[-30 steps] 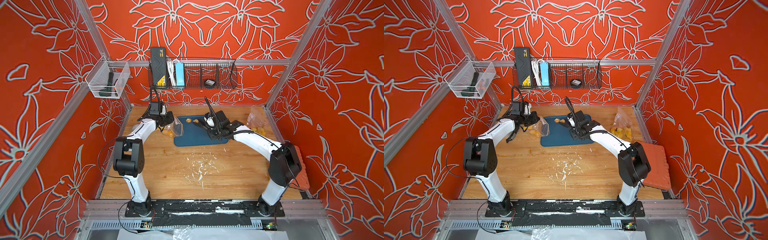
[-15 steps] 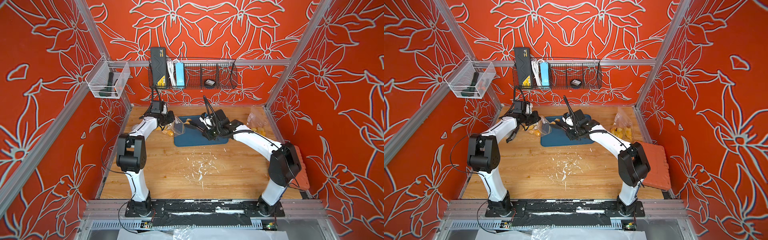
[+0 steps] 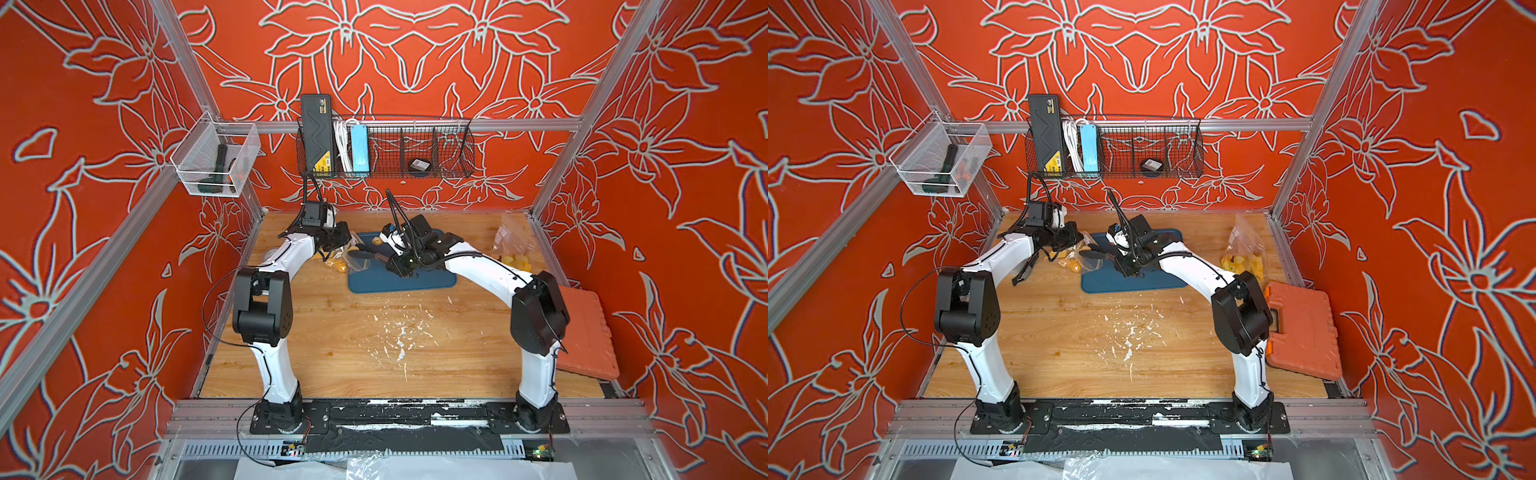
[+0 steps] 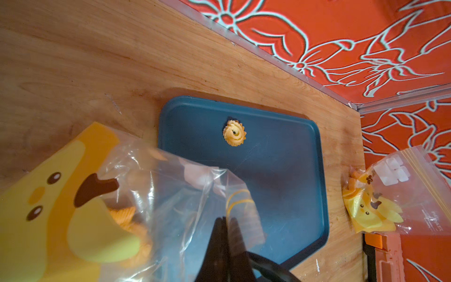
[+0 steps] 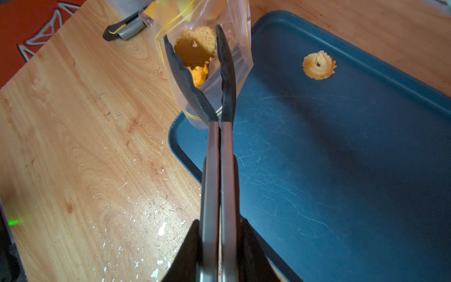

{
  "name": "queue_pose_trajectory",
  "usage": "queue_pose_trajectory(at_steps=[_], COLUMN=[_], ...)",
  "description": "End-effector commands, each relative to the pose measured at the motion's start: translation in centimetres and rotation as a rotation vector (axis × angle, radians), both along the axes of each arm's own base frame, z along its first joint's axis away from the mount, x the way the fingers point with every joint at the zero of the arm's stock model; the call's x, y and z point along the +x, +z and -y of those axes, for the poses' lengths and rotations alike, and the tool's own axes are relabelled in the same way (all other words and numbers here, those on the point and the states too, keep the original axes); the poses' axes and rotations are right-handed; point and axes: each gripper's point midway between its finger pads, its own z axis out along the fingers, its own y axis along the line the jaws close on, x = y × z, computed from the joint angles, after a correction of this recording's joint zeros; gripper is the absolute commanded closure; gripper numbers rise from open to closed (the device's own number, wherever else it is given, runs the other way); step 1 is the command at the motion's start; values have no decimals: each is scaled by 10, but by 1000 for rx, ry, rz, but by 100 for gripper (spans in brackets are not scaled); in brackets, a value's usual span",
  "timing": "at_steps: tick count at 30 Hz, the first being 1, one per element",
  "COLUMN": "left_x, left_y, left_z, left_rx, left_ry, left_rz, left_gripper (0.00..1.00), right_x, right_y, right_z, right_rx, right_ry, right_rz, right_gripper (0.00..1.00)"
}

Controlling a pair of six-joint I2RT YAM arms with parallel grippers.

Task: Put the cookies into a resealable bag to prevent moisture
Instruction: Place the cookie in the ziploc bag.

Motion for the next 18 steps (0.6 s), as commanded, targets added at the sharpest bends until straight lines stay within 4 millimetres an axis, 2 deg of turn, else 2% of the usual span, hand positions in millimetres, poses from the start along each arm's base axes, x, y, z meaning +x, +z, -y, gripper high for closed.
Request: queue_pose_trajectory(at_steps=[1,5,8,11,15,18], left_x=[-3,-3,-3,-3,-3,-3], left_y=[2,5,4,4,5,4], left_z=[5,5,5,6,6,6], left_rx=[-5,-5,-6,-8,-11,-11], left_ry=[-25,-28,-29,-29,-31,-31], left_rz=[11,18,16,16,17,15], left_gripper=[100,100,100,100,100,100], right_x=[9,11,9,5,3,3], right_y=[0,-11,-12,-7,3,12], right_z=[-1,-1,-4,-8,-9,-8], right_rx=[-28,-57,-50,-22,1,13], right_ry=[-25,-30,-17,8,15,11], right_rz=[6,-17,-31,-38,-25,-9], right_gripper=[82,82,75,63,56,55])
